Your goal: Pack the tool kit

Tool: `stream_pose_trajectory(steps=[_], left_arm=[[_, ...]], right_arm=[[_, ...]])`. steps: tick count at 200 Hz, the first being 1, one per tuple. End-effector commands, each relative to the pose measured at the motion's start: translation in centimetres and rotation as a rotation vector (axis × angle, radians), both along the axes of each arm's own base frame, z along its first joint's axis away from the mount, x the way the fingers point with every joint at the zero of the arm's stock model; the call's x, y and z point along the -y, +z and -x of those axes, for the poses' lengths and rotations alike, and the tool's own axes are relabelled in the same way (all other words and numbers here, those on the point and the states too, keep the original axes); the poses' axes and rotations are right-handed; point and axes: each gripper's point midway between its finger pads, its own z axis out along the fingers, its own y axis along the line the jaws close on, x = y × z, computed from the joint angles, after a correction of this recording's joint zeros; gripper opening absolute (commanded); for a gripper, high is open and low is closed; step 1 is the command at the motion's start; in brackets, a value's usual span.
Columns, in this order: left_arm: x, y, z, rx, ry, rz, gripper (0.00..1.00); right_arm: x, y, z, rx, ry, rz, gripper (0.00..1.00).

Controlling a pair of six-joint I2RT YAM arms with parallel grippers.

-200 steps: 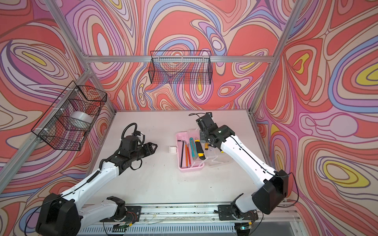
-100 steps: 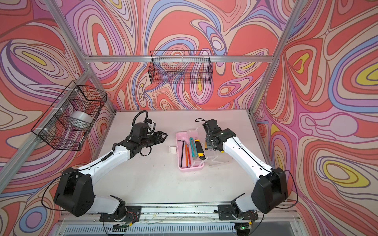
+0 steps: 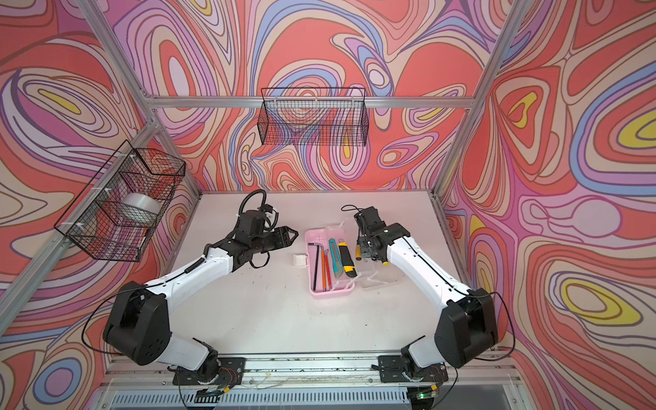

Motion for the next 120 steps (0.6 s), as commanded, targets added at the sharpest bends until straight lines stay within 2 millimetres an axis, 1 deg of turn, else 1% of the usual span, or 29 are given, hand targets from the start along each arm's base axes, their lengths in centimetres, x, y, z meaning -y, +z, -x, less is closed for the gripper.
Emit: stream_pose_trajectory(steps=[1, 24, 41, 61, 88, 100, 104, 120], left_arm=[[0.7, 0.9, -1.0, 0.034, -0.017, -0.008, 0.60], [1.4, 0.5, -2.0, 0.021, -0.027, -0.023, 0.60], [1.9, -0.3, -2.8, -0.002, -0.028, -0.058, 0.60], [2.6, -1.8, -3.6, -0.042, -0.025, -0.120, 0.60], [3.3, -4.3, -4.0, -0.110, -0.028, -0.172, 0.60], [3.4, -5.2, -4.3, -0.127, -0.019, -0.193, 0.59], [3.2, -5.9, -3.9, -0.153, -0.018, -0.213, 0.59], [3.1, -6.9, -3.9, -0.170, -0.015, -0.241, 0.59]], right_arm=[[0.2, 0.9, 0.0, 0.038, -0.021, -0.027, 0.42], [0.8, 3.8, 0.1, 0.143, -0.067, -0.072, 0.41], [1.7, 5.2, 0.1, 0.194, -0.111, -0.114, 0.41], [3.2, 5.4, 0.3, 0.208, -0.169, -0.140, 0.41], [6.1, 5.1, 0.7, 0.214, -0.265, -0.201, 0.41], [7.4, 5.0, 0.8, 0.223, -0.302, -0.241, 0.41], [7.6, 4.9, 0.8, 0.221, -0.306, -0.258, 0.41], [8.6, 4.5, 1.0, 0.212, -0.331, -0.293, 0.41]])
